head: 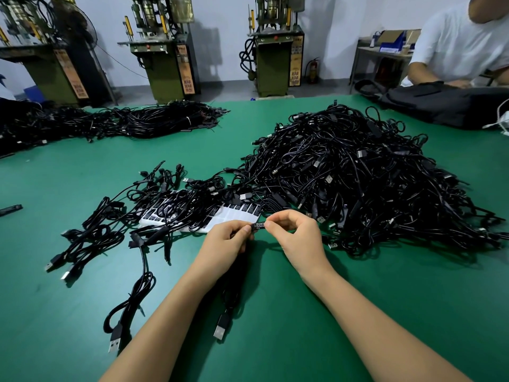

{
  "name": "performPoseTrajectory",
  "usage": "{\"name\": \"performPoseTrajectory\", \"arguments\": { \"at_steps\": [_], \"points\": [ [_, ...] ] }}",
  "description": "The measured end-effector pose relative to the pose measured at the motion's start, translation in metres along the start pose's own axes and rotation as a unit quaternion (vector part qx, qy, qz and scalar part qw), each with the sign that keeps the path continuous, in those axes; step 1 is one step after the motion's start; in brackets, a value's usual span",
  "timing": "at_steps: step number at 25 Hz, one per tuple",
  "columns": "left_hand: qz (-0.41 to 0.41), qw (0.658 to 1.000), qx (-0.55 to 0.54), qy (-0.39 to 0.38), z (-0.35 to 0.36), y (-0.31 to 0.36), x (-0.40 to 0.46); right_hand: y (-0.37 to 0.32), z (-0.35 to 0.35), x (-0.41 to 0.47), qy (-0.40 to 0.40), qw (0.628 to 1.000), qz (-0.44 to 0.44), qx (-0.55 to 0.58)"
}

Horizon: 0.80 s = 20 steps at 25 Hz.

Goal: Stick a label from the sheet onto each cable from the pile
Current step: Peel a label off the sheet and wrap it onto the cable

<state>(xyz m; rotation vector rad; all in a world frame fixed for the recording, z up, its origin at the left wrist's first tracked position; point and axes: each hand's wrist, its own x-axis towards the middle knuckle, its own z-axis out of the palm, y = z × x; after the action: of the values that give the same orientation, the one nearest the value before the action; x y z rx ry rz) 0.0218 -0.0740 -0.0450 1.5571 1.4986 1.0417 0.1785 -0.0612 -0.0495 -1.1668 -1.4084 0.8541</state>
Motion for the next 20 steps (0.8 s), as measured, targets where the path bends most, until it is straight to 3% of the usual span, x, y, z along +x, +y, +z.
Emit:
{"name": "performPoseTrajectory", "arguments": {
  "at_steps": [20],
  "points": [
    [0.001,1.0,0.002,0.0,0.0004,0.0036,-0.0016,0.0021,0.0002,0.0002,-0.006,1.0,0.01,-0.026]
  ]
}}
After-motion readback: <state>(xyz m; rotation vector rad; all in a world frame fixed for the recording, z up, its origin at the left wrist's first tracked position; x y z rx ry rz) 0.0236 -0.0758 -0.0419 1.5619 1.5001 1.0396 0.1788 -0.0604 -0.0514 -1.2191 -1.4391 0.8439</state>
